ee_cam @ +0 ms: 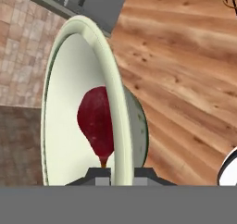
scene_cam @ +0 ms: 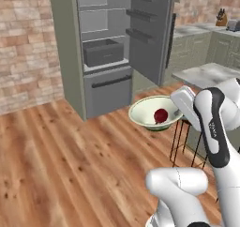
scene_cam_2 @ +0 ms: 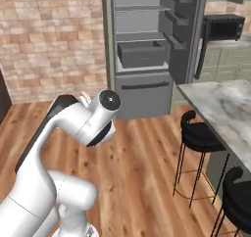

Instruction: Move the mug from next to the sink to the open cabinet. Then, move the bowl with the pear to the fridge to clear the area for faucet cleaning.

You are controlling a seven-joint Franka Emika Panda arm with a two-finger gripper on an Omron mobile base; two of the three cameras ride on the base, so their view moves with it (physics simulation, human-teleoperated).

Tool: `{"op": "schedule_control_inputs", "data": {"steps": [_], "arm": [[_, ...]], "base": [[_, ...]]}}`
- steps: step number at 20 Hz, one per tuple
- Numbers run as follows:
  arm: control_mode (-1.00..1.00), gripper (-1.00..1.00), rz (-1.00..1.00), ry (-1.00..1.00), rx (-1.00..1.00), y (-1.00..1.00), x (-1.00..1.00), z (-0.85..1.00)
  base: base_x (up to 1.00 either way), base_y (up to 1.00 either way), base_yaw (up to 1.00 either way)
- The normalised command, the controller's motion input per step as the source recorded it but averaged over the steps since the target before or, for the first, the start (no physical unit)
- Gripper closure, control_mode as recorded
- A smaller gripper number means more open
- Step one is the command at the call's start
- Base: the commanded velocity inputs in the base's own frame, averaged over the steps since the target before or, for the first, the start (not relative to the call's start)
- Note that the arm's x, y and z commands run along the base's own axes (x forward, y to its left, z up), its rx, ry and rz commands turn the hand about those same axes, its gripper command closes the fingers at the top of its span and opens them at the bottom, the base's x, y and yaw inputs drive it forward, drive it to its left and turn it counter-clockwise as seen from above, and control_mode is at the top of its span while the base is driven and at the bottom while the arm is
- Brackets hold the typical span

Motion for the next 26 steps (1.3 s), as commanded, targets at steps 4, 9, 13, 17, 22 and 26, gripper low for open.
{"op": "schedule_control_inputs", "data": {"steps": [4,9,13,17,22,26], "arm": [[1.00,1.00,0.00,0.00,0.00,0.00,0.00,0.00],[1.00,1.00,0.00,0.00,0.00,0.00,0.00,0.00],[1.00,1.00,0.00,0.00,0.00,0.00,0.00,0.00],[1.00,1.00,0.00,0.00,0.00,0.00,0.00,0.00],[1.00,1.00,0.00,0.00,0.00,0.00,0.00,0.00],[1.00,1.00,0.00,0.00,0.00,0.00,0.00,0.00]], "base": [[1.00,0.38,-0.30],[1.00,0.31,-0.29],[1.00,0.26,-0.27],[1.00,0.08,-0.15],[1.00,0.00,0.00],[1.00,0.00,0.00]]}}
